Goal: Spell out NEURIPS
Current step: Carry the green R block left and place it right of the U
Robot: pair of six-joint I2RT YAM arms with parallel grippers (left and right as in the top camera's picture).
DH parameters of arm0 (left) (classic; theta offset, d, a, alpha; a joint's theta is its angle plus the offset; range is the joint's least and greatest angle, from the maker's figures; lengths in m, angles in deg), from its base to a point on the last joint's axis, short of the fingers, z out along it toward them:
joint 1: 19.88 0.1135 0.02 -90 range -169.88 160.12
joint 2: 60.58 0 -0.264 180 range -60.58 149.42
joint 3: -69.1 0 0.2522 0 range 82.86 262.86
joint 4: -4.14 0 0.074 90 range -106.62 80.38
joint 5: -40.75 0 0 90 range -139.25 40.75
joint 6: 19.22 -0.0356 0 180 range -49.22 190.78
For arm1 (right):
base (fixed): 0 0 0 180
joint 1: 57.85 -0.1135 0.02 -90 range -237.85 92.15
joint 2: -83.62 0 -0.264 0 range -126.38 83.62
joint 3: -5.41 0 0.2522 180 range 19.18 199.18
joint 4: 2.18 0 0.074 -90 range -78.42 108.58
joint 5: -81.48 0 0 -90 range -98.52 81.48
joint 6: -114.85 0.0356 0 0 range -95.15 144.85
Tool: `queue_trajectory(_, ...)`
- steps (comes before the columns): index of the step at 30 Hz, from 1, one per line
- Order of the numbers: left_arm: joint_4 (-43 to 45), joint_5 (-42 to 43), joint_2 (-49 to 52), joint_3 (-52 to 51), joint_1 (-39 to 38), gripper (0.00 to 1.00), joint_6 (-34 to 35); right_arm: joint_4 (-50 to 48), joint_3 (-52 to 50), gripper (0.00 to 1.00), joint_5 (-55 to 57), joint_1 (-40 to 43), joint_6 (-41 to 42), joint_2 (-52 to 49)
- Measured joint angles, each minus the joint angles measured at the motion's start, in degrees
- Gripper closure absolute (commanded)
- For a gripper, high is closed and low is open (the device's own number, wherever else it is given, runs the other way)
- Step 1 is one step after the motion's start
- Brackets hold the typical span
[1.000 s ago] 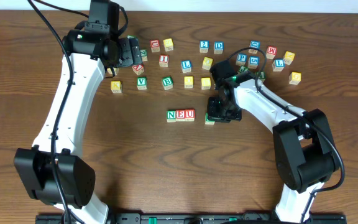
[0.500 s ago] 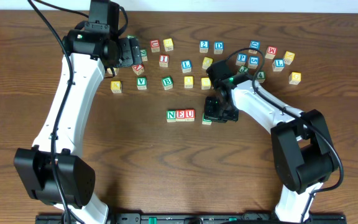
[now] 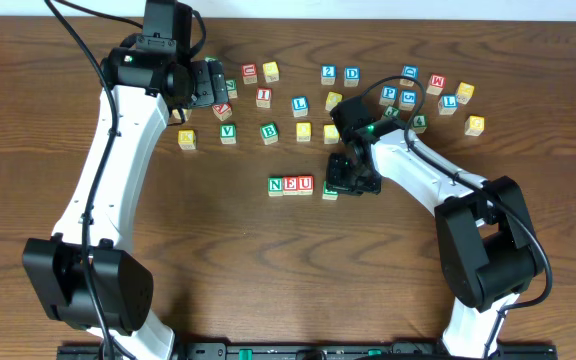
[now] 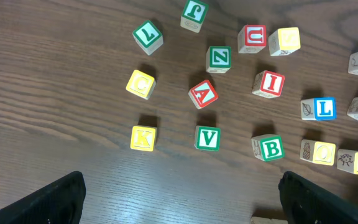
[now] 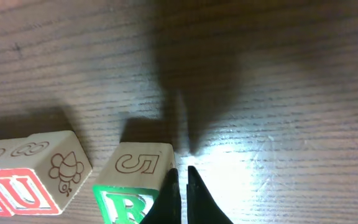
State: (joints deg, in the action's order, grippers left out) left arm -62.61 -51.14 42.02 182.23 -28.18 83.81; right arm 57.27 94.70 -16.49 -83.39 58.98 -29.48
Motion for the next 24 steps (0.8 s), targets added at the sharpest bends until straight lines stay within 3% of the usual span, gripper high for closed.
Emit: queue_trajectory(24,0.42,0.0,0.0,-0.02,0.0,0.02,0.0,-3.76,0.0,0.99,-0.22,-0.44,0.02,0.0)
